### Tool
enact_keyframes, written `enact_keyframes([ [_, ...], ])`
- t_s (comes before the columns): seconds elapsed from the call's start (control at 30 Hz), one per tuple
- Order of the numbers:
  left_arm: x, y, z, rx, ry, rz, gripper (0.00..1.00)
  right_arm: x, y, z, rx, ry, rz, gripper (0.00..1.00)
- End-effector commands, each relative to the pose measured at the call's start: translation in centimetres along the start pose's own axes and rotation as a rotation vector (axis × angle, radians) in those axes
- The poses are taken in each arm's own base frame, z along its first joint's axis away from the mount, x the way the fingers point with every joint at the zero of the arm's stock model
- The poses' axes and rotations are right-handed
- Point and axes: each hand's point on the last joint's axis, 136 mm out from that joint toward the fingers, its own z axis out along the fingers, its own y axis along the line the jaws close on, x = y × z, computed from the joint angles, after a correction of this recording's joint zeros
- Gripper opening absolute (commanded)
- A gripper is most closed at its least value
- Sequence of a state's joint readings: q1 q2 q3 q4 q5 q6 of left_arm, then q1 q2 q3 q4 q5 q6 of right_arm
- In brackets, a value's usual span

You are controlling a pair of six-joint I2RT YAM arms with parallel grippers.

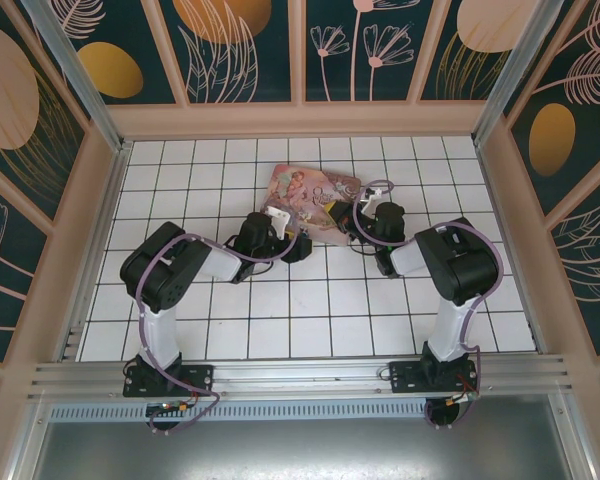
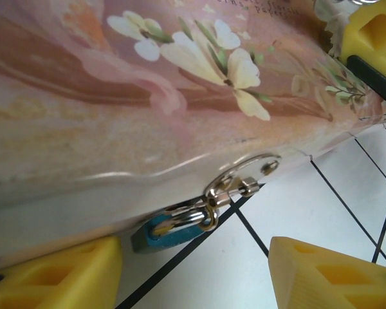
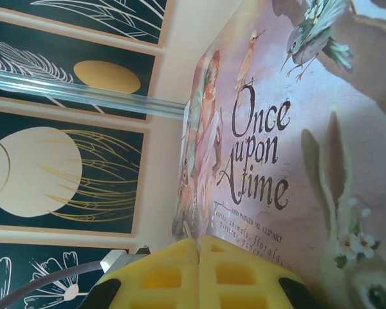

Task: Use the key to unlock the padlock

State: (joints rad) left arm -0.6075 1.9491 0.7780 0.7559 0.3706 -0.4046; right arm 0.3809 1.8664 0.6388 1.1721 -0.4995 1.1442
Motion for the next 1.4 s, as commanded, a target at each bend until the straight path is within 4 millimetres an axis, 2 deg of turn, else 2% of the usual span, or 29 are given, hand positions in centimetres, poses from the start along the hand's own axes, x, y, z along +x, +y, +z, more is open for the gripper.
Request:
enact_keyframes([
  [0.0,-1.0,-1.2,0.7,0.054,-0.021,0.019,0.62,0.3,-0.3,-0.2,-0.013,0.009,0.003,0.00],
  [0.33,-1.3,-1.9,0.9,0.095,-0.021,0.010,0.63,0.3,-0.5,-0.2,-0.007,0.010,0.007,0.00],
  [0.67,-2.1,-3.8,0.4,0.182,-0.036,-0.003,0.62,0.4,-0.6,-0.2,-0.008,0.011,0.008,0.00],
  [1.13,-0.6,-1.3,2.2,0.100,-0.002,-0.006,0.71,0.4,-0.7,-0.2,-0.011,0.011,0.016,0.00],
  [1.23,-0.6,-1.8,2.0,0.127,-0.009,-0.014,0.70,0.4,-0.7,-0.2,-0.010,0.010,0.016,0.00],
  [1.37,-1.8,-3.3,0.9,0.181,-0.051,-0.025,0.68,0.5,-0.7,-0.1,-0.010,0.013,0.017,0.00],
])
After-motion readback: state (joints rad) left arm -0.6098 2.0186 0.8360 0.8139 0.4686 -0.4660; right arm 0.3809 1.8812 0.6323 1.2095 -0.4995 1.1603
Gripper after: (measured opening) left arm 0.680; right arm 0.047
